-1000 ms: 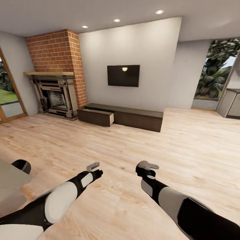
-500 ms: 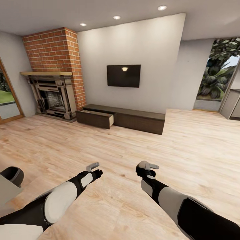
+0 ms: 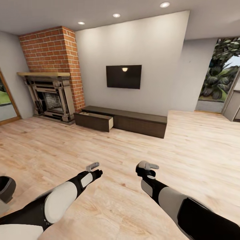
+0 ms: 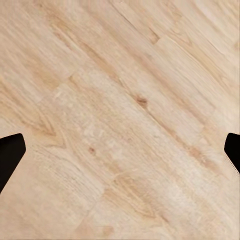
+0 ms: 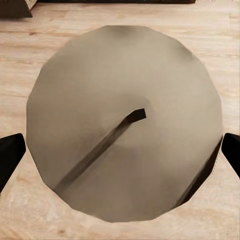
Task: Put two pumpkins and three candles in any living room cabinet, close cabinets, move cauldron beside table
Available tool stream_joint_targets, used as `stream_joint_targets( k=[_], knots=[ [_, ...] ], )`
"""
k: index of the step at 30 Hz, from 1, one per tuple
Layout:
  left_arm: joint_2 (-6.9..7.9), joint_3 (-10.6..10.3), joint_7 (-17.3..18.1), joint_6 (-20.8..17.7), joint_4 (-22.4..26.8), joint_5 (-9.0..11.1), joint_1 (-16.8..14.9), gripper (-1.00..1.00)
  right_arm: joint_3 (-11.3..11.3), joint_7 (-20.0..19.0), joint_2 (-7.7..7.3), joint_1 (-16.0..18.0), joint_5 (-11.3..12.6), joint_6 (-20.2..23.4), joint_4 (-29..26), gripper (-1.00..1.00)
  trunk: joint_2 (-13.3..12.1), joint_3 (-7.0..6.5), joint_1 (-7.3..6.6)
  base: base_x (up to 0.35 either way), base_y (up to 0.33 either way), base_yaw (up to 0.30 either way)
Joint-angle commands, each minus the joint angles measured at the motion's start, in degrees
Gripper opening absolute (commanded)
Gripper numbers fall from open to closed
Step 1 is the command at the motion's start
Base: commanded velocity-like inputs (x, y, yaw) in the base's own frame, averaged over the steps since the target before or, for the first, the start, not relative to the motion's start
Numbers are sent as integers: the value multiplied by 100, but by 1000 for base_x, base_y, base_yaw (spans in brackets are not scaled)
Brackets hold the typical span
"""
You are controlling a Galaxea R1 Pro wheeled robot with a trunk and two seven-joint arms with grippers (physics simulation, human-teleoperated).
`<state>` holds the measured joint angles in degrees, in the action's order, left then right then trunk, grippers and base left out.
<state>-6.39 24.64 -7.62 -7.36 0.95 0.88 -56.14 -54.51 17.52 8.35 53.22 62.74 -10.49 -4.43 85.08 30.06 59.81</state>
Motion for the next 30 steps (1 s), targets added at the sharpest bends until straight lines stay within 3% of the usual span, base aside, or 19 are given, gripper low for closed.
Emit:
stream_joint_targets(
  k=[1,30],
  knots=[
    [-3,15,-20,-29,10,9,-2,100,-60,23,0,4,45,-15,-5,-100,-39,-13,-20,334,0,0],
    [-11,15,-20,-36,10,9,-2,100,-60,23,0,4,45,-15,-5,-100,-1202,-533,-656,334,0,0]
  ],
)
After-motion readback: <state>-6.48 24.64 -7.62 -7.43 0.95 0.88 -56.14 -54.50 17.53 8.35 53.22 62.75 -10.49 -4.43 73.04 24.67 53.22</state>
